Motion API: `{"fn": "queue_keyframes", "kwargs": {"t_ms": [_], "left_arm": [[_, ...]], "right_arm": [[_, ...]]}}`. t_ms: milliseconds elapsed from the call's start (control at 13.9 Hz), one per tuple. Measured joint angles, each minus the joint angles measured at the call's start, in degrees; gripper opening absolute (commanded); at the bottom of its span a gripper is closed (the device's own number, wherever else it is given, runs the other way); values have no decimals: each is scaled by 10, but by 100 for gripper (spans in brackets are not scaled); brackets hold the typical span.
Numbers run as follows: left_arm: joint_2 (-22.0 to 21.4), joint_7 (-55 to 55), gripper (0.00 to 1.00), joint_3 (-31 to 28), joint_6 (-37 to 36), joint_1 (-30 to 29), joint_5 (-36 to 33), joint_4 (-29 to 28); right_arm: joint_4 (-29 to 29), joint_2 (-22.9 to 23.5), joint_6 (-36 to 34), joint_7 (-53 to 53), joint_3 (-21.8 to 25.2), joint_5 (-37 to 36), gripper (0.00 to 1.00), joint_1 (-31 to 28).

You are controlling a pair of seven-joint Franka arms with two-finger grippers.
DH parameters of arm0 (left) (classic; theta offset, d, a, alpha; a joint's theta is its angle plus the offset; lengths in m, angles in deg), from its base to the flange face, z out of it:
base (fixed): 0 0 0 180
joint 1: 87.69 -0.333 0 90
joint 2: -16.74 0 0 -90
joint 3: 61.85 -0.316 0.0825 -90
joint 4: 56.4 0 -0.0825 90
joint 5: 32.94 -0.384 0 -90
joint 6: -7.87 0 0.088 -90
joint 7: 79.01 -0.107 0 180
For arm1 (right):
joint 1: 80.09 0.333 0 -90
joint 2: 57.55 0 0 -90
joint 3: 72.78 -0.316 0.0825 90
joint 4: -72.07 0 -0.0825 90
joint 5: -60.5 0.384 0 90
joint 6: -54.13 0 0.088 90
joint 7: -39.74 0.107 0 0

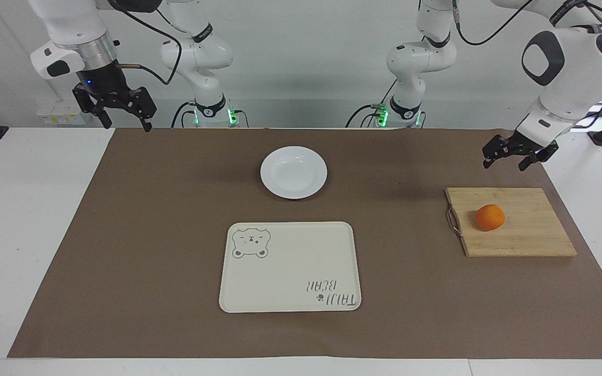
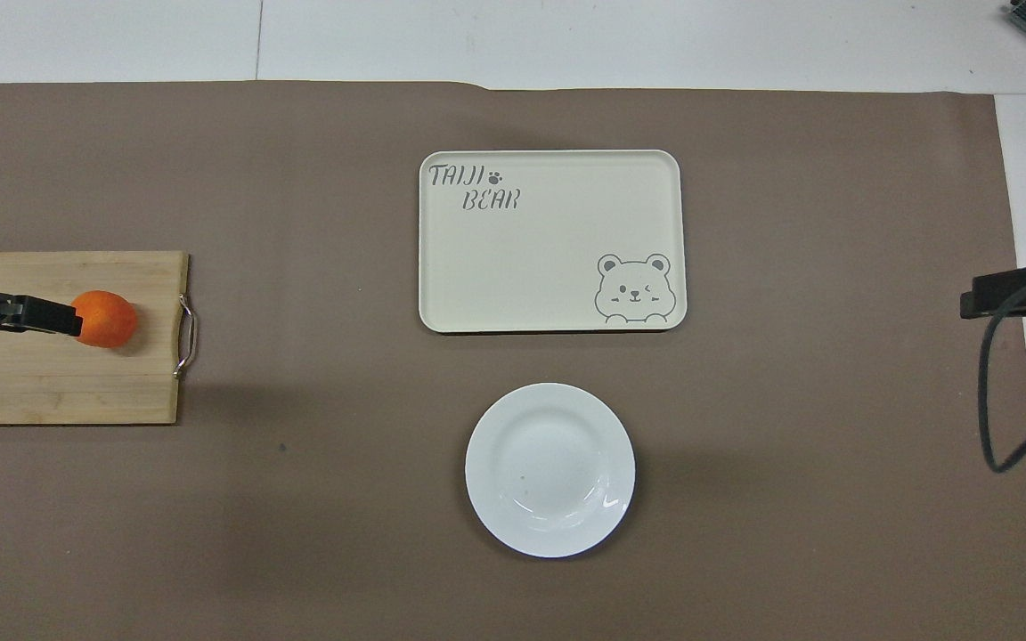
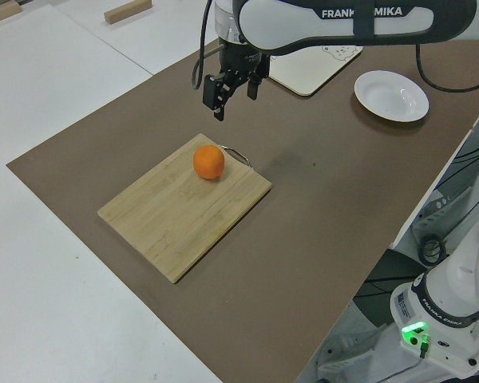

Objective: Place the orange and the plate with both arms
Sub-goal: 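Lower the left gripper onto the orange and close it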

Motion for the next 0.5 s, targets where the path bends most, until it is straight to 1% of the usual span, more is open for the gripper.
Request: {"fn": "queue_keyframes", "kwargs": {"t_ms": [144, 503], "left_arm": [[17, -2, 100, 0, 20, -1, 0, -7], [77, -12, 100, 0, 90, -16, 0, -25]], "right_arm": [[0, 0, 0, 0, 0, 0, 100, 0], [1, 0, 0, 0, 0, 0, 100, 0]]}}
